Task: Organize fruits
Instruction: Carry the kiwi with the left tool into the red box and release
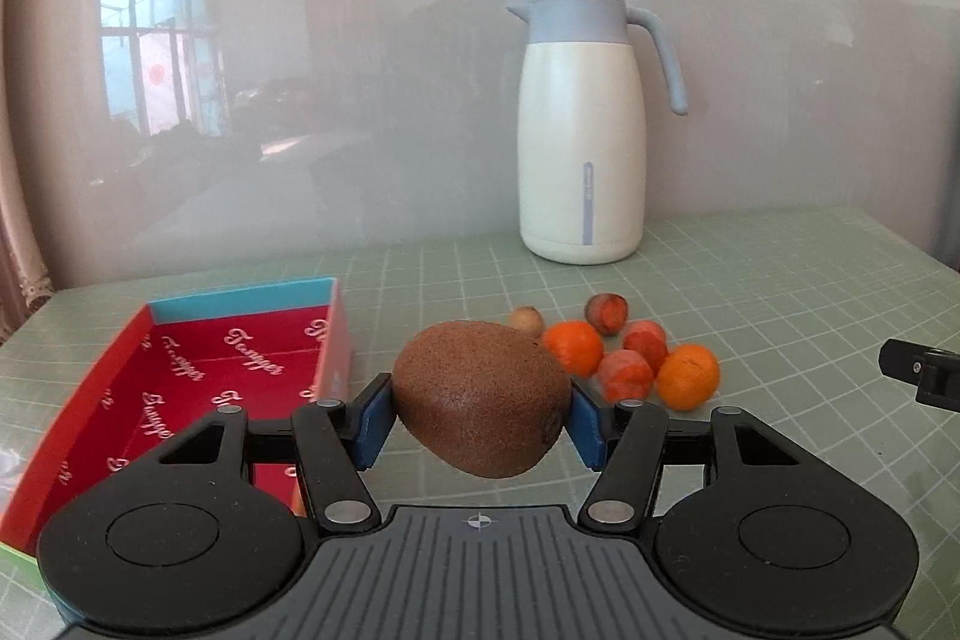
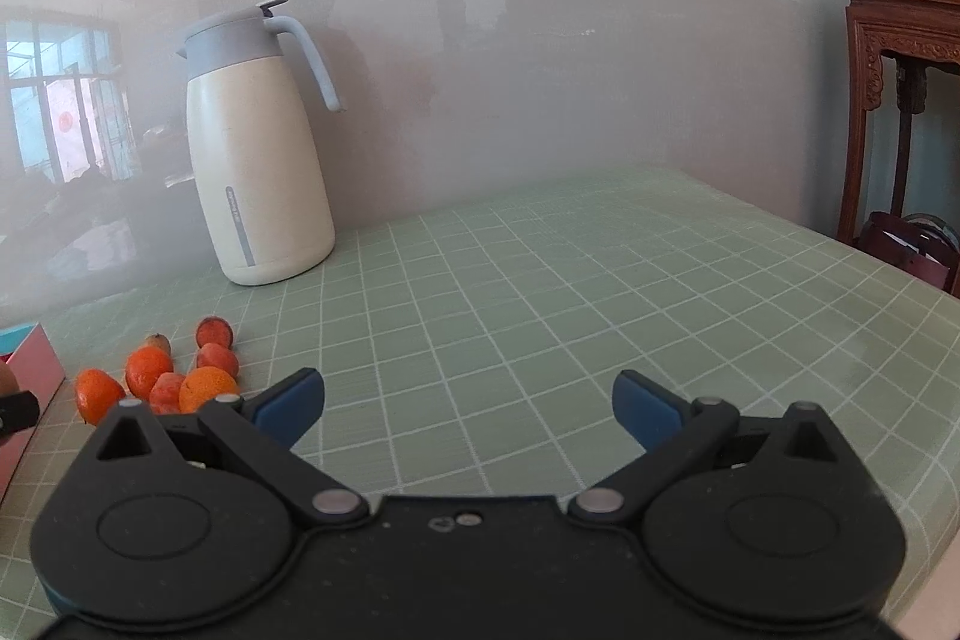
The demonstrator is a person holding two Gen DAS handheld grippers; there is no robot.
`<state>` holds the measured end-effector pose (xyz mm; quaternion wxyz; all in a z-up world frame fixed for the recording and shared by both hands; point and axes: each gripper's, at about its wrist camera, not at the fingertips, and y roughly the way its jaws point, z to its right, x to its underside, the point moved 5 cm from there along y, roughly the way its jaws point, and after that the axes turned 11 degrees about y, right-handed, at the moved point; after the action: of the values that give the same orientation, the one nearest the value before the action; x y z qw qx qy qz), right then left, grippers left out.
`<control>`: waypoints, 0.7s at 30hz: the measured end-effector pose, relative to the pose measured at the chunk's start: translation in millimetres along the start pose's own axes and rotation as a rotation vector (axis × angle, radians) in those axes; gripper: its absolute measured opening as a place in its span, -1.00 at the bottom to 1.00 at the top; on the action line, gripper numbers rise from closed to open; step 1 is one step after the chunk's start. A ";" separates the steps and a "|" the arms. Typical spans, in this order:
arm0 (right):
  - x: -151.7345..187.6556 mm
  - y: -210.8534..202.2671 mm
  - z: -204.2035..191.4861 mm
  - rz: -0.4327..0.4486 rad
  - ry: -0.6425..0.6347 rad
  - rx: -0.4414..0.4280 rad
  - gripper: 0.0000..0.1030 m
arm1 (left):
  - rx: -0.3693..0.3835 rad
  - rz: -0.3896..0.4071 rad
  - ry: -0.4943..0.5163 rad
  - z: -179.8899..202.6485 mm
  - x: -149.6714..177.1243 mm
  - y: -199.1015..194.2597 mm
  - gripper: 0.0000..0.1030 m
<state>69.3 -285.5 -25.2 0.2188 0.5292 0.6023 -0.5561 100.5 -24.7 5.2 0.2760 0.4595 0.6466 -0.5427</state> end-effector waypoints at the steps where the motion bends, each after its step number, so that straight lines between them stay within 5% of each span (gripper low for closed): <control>1: 1.2 0.3 -3.5 -0.002 -0.005 -0.004 1.00 | -0.016 -0.003 -0.011 -10.0 1.8 -1.6 0.15; 15: 23.6 2.5 -68.5 -0.039 -0.123 -0.128 1.00 | -0.268 -0.109 -0.141 -120.4 45.6 2.8 0.15; 21: 31.4 2.3 -92.7 -0.042 -0.154 -0.167 1.00 | -0.293 -0.167 -0.184 -140.4 59.9 14.0 0.15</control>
<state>90.7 -189.9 -26.5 0.2964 0.4520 0.6389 -0.5474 107.4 126.9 -16.0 0.3520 0.3077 0.7267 -0.5033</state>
